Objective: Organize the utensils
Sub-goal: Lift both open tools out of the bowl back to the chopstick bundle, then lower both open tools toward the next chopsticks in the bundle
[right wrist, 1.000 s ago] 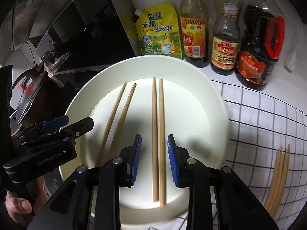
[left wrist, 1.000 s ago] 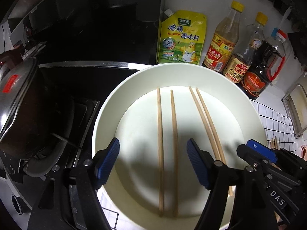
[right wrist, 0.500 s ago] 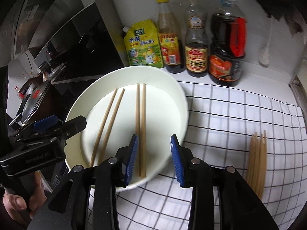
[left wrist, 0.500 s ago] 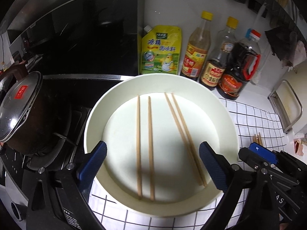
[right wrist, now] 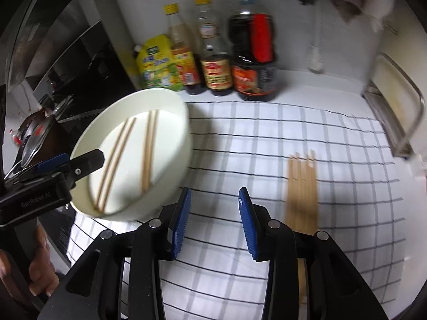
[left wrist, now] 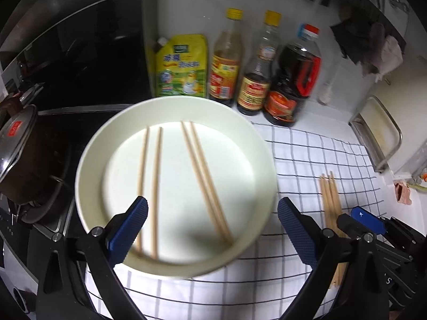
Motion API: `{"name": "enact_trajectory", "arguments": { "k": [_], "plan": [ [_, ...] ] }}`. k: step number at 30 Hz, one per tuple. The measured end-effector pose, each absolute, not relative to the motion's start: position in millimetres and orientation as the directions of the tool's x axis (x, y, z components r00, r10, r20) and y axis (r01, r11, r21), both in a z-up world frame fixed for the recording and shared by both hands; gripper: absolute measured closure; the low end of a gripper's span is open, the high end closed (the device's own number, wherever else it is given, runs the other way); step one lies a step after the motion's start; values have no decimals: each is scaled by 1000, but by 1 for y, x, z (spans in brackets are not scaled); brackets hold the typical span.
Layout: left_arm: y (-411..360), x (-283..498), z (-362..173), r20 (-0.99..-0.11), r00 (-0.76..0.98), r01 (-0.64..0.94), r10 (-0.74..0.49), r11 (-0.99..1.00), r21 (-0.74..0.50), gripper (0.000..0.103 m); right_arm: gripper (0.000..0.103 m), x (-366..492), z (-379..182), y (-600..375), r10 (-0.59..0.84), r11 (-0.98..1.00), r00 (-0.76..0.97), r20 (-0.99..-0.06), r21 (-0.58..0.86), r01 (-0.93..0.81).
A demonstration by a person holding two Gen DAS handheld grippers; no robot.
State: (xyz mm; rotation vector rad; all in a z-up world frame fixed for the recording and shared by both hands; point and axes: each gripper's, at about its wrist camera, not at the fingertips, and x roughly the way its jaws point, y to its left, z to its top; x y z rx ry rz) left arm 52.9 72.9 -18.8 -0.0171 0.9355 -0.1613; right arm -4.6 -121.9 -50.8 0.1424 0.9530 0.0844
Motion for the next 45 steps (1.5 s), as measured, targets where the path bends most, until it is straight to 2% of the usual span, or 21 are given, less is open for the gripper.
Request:
{"name": "enact_trajectory", "arguments": {
  "k": [6,16,21,27,36,45],
  "plan": [
    [36,43,-27,-811,565,162,-153,984,-73,7,66,-26,-63,-171,62,990,562,-825,122,70],
    [-19,31,-55,-837,509,208,-200,972,-106,7,65,-40,-97,-223,22,986,526,-850,105,129],
    [-39,27,-77,-853,480,204,-204,972,-118,7,65,-37,-119,-233,26,986,501,-865,105,128],
    [-55,26,-101,-870,470,197,-151,978,-64,7,65,-31,-139,-236,47,987,484,-874,116,113],
    [-72,26,-122,-877,463,218,-125,976,-24,7,65,-23,-150,-236,23,993,476,-879,75,92],
    [-82,26,-130,-882,449,227,-142,973,-41,7,64,-24,-153,-247,15,993,480,-877,68,94]
  ]
}}
